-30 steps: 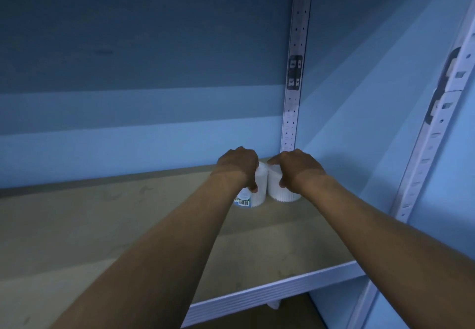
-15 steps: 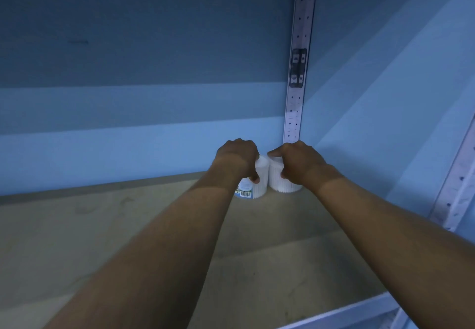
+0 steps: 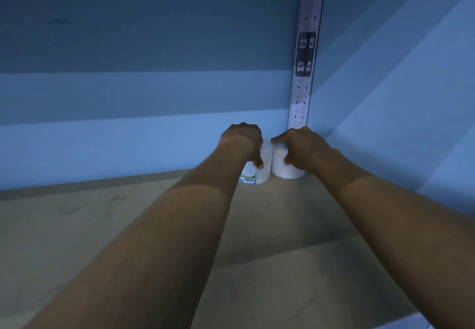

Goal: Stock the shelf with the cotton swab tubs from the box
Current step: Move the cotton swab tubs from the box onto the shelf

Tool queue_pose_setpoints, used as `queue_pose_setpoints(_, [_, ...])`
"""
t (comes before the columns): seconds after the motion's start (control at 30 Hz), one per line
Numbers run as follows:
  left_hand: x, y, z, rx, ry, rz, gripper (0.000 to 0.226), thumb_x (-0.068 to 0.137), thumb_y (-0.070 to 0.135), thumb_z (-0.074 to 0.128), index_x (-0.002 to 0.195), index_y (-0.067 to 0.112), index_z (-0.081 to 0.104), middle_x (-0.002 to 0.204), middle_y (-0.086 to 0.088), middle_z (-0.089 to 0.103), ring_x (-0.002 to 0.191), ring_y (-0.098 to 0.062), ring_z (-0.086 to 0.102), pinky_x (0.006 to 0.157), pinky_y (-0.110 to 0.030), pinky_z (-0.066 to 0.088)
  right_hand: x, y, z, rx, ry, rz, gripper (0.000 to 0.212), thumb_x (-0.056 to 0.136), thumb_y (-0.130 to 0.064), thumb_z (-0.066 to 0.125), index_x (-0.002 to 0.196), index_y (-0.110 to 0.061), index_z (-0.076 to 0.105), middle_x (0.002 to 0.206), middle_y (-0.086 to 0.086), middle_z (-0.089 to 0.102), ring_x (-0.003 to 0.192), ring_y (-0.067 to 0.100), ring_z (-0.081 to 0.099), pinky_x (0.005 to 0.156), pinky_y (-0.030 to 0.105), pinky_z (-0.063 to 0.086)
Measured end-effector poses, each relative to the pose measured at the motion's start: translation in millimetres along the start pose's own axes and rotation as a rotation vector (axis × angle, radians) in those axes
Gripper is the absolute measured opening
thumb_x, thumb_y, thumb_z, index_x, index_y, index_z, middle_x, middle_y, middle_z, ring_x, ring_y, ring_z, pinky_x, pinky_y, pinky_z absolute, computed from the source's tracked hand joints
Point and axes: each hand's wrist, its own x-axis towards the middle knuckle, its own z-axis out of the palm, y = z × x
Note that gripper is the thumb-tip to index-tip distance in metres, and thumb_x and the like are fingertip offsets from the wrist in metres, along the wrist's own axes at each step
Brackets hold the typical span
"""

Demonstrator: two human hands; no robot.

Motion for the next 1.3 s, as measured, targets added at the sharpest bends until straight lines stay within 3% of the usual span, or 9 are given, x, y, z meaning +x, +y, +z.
queue_pose_setpoints(0.57, [13, -5, 5, 0.031, 0.009, -0.006, 0.052, 0.078, 0.050, 0.078, 0.115, 0.016, 0.063, 0.118, -0.004, 0.065, 0.107, -0.026, 0.060, 0.090, -0.036, 0.052, 17, 4, 5, -0.011, -0.013, -0.018, 0.060, 0.094, -0.010, 0.063, 0.146, -0.036, 0.049, 0.149, 0.004, 0.048, 0.130, 0.026, 0.050, 0.106, 0.032, 0.041])
queue_pose_setpoints(1.0, [16, -2, 4, 0.057, 0.012, 0.013, 0.058, 0.079, 0.051, 0.076, 0.125, 0.018, 0.062, 0.122, -0.004, 0.065, 0.109, -0.026, 0.060, 0.094, -0.038, 0.052, 23, 12, 2, 0.017, -0.067, 0.026, 0.067, 0.090, -0.015, 0.071, 0.147, -0.040, 0.046, 0.151, 0.003, 0.044, 0.134, 0.023, 0.046, 0.108, 0.030, 0.037])
queue_pose_setpoints(1.1, [13, -4, 6, 0.001, 0.027, 0.009, 0.066, 0.083, 0.049, 0.073, 0.138, 0.018, 0.054, 0.139, -0.007, 0.056, 0.125, -0.028, 0.053, 0.104, -0.038, 0.046, 20, 14, -5, 0.026, -0.155, -0.010, 0.078, 0.090, -0.009, 0.070, 0.154, -0.036, 0.034, 0.159, 0.004, 0.036, 0.142, 0.024, 0.038, 0.112, 0.030, 0.032])
queue_pose_setpoints(1.2, [-6, -6, 11, -0.095, 0.011, 0.037, 0.084, 0.090, 0.044, 0.067, 0.157, 0.017, 0.025, 0.164, -0.006, 0.023, 0.148, -0.024, 0.026, 0.117, -0.035, 0.027, 11, 10, -13, 0.061, -0.174, -0.049, 0.089, 0.091, 0.000, 0.065, 0.160, -0.030, 0.018, 0.165, 0.006, 0.023, 0.150, 0.023, 0.024, 0.118, 0.029, 0.020])
queue_pose_setpoints(1.3, [-31, -13, 8, -0.155, 0.060, 0.045, 0.088, 0.092, 0.043, 0.063, 0.160, 0.016, 0.013, 0.167, -0.002, 0.009, 0.151, -0.021, 0.016, 0.119, -0.033, 0.020, 0, 3, -21, 0.101, -0.132, -0.065, 0.086, 0.091, 0.000, 0.064, 0.160, -0.028, 0.020, 0.166, 0.005, 0.019, 0.152, 0.021, 0.017, 0.120, 0.030, 0.016])
